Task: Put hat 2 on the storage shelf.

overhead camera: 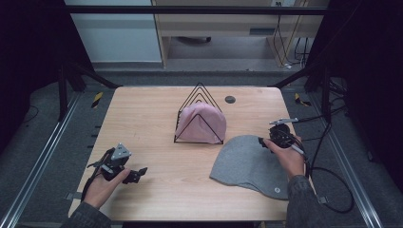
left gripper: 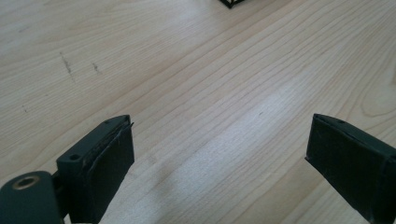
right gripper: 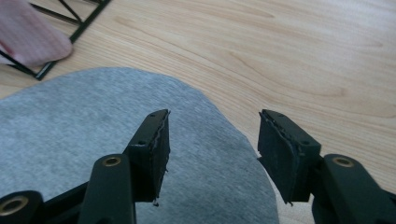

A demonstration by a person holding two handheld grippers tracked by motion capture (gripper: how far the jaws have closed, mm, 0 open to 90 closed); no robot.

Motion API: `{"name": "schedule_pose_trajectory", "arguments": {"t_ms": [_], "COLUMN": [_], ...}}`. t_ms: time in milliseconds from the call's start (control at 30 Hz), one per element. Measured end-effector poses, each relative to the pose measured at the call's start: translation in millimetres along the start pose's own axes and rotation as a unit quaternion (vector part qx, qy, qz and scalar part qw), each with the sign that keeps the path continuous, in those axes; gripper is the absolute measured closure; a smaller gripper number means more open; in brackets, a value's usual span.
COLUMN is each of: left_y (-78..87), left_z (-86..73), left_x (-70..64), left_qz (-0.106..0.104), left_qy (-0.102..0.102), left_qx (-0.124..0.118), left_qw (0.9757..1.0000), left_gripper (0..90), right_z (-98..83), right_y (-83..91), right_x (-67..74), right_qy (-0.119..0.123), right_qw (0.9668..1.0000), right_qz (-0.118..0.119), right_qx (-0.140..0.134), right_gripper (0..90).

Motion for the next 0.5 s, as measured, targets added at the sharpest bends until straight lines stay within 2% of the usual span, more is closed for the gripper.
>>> {"name": "schedule_pose_trajectory", "arguments": {"t_ms": [233,500], "left_y": [-0.3,-1.6], "left_z": [-0.5,-0.7], "left_x": [2.9,1.9], "left_qz": [0.01,0.011], "left_qy": [-0.002,-0.008], "left_qx": [0.004,0.009], "left_qw": [0.9999,0.9999], "left_gripper": [7.2,7.5], "right_z": [-7.2,-10.2], "right_y": [-7.1,-11.3], "right_x": [-11.4,-16.4], "right_qy": [-0.029,-0.037], "right_qw": [0.9995,0.9992], "right_qz": [0.002,-0.005], "right_qx": [0.008,0.017], "right_gripper": [46.3,43.1]}}
Point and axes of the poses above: each handheld gripper's, and its own axes: y roughly backward along the jaws, z roughly out of its top, x roughly to its left, the point moved 5 cm from there along -y, roughly forward along the jaws, and after that the axes turned 4 degrees about z, right-handed, at the moved point
